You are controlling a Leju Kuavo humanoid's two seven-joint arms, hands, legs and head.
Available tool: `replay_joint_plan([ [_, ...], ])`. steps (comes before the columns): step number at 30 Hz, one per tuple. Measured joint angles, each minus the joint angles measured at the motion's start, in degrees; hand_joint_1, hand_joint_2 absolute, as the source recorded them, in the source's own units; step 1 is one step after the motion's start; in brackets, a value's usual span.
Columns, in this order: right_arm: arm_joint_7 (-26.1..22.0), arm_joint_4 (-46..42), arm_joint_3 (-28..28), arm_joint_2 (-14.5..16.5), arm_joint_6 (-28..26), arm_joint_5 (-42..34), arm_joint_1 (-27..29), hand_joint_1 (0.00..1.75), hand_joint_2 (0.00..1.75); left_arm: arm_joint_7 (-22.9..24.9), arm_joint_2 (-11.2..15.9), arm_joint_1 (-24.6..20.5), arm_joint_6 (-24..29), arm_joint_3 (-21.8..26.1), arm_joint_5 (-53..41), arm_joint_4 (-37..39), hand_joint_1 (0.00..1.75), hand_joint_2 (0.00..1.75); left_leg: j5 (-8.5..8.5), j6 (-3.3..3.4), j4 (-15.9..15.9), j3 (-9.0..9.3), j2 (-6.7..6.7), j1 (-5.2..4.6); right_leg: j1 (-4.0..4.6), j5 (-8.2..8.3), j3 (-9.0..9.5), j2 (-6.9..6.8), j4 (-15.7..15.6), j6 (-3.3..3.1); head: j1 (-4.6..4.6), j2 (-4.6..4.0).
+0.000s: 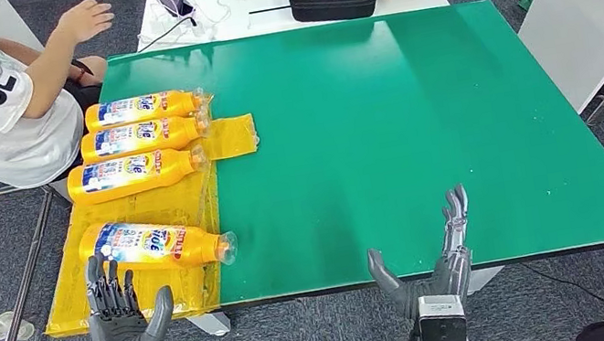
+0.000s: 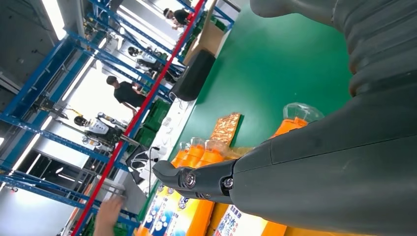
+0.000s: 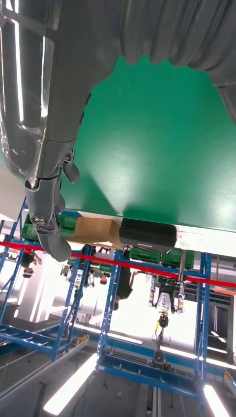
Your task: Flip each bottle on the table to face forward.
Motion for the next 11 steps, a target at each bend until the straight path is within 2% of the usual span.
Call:
replay_joint_plan([
  [11, 0.0, 0.0, -0.3, 0.0, 0.0, -0.2, 0.0, 0.0, 1.75, 0.0, 0.0, -0.1, 0.5, -0.6, 0.4, 0.8, 0.0, 1.75, 0.0, 0.0, 0.0, 0.0, 0.0, 0.0, 0.0, 0.0, 0.0, 0.0, 0.0, 0.0, 0.0, 0.0],
])
